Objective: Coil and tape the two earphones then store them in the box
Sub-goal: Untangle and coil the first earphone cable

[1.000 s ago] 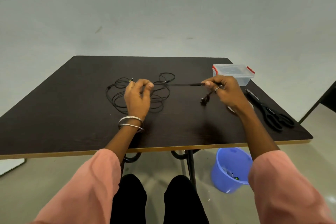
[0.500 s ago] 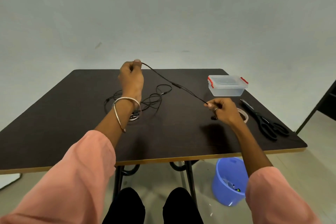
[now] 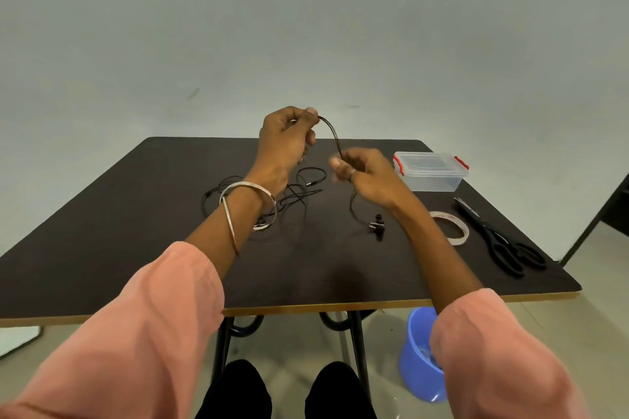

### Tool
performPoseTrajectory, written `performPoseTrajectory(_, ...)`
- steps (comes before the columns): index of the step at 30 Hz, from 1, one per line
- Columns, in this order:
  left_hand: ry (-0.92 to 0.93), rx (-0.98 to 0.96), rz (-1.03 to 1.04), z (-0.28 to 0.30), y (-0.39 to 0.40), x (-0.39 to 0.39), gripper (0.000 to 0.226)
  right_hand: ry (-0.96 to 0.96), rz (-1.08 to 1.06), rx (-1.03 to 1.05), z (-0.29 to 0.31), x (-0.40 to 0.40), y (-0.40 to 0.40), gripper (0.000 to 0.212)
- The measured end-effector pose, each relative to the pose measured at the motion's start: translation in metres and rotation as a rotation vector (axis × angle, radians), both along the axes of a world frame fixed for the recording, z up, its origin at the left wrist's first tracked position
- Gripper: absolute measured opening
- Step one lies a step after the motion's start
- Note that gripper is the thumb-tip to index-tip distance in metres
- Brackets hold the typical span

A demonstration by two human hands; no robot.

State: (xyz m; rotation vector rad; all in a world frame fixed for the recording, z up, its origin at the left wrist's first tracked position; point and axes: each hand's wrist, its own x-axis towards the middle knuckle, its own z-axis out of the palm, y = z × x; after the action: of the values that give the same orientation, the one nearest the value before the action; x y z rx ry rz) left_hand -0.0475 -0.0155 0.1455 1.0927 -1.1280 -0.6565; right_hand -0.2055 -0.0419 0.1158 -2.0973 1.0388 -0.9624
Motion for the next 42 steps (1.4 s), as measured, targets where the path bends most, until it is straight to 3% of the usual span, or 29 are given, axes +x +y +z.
performPoseTrajectory(4, -0.021, 0.0, 0.119, 0.004, -0.004, 0.014, 0.024, -0.202, -0.031, 0.158, -0.021, -0.024, -0.004, 0.023)
performPoseTrajectory(5, -0.044, 0.007, 0.133, 0.003, -0.005, 0.017, 0.023, -0.202, -0.064, 0.175, -0.024, -0.032, -0.008, 0.022)
performPoseTrajectory(7, -0.107, 0.021, 0.122, -0.002, -0.006, 0.02, 0.02, -0.005, -0.093, 0.21, -0.024, -0.046, -0.012, 0.02)
performPoseTrajectory(9, -0.192, 0.016, 0.097, -0.009, -0.006, 0.018, 0.018, 0.286, -0.054, 0.24, -0.017, -0.052, -0.009, 0.061)
performPoseTrajectory(10, -0.241, 0.012, 0.087, -0.012, -0.006, 0.016, 0.019, 0.344, -0.032, 0.226, -0.012, -0.051, -0.008, 0.084)
performPoseTrajectory(12, -0.308, 0.003, 0.046, -0.015, -0.005, 0.01, 0.019, 0.216, 0.013, 0.139, 0.004, -0.037, 0.0, 0.097)
performPoseTrajectory(14, -0.36, -0.007, 0.002, -0.015, -0.004, 0.005, 0.021, 0.057, 0.004, 0.031, 0.014, -0.017, 0.004, 0.075)
performPoseTrajectory(16, -0.424, 0.006, -0.016, -0.014, -0.003, 0.002, 0.027, 0.044, -0.05, -0.086, 0.019, -0.005, 0.003, 0.04)
performPoseTrajectory(18, -0.459, 0.024, -0.028, -0.014, -0.002, 0.005, 0.032, -0.042, -0.05, -0.049, 0.016, -0.004, 0.0, 0.018)
performPoseTrajectory(23, -0.467, 0.101, -0.182, -0.023, 0.005, 0.026, 0.028, -0.454, -0.076, 0.179, -0.002, -0.019, -0.008, 0.02)
performPoseTrajectory(27, -0.502, 0.158, -0.138, -0.045, 0.004, 0.051, 0.014, -0.836, -0.414, 0.105, -0.008, -0.038, -0.02, 0.021)
performPoseTrajectory(29, -0.562, 0.168, -0.073, -0.057, 0.002, 0.06, 0.013, -0.902, -0.575, 0.092, -0.012, -0.044, -0.024, 0.021)
performPoseTrajectory(31, -0.555, 0.139, -0.004, -0.064, 0.001, 0.064, 0.017, -0.712, -0.677, 0.146, -0.022, -0.046, -0.028, 0.022)
performPoseTrajectory(34, -0.466, 0.047, 0.066, -0.063, -0.001, 0.057, 0.017, -0.051, -0.711, 0.153, -0.033, -0.043, -0.029, 0.023)
performPoseTrajectory(36, -0.471, 0.022, 0.07, -0.056, -0.004, 0.05, 0.017, 0.279, -0.596, 0.071, -0.027, -0.034, -0.021, 0.053)
performPoseTrajectory(39, -0.519, 0.008, 0.025, -0.045, -0.006, 0.036, 0.018, 0.257, -0.261, -0.079, -0.011, -0.008, -0.008, 0.073)
performPoseTrajectory(42, -0.516, -0.009, -0.027, -0.038, -0.006, 0.027, 0.018, 0.282, -0.14, -0.173, -0.01, 0.013, -0.007, 0.044)
